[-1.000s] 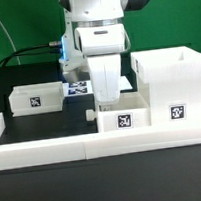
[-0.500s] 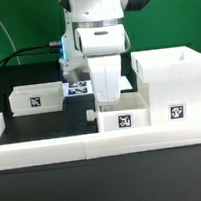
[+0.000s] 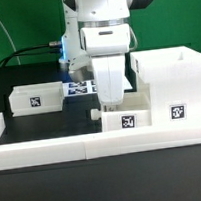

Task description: Assemble drawer

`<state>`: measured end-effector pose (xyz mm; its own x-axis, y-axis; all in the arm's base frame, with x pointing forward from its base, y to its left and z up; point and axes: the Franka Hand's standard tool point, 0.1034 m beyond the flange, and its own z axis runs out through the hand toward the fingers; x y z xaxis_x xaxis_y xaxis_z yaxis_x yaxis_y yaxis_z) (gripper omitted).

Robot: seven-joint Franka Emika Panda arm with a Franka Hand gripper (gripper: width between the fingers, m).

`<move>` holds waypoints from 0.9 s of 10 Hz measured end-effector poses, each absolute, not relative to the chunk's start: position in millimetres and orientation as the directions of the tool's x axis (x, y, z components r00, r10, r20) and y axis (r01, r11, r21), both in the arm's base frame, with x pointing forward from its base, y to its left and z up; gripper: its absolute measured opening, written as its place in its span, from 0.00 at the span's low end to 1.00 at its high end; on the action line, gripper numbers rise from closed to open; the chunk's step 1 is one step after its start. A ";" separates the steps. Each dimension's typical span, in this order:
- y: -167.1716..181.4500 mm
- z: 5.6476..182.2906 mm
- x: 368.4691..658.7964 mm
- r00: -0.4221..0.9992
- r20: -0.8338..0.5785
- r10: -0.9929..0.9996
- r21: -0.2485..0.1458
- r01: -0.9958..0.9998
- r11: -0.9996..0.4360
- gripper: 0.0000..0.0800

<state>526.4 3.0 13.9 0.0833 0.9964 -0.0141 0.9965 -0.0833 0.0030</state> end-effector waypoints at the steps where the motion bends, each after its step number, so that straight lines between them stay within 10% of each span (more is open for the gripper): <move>1: 3.0 13.9 526.4 0.084 -0.014 0.996 0.003 0.997 -0.083 0.06; 9: 14.9 12.8 527.2 0.069 -0.007 0.998 -0.005 0.998 -0.069 0.06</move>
Offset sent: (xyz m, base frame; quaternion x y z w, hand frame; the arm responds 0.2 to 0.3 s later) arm -0.0009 0.0175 0.0004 0.0044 0.0124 -0.0078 0.9999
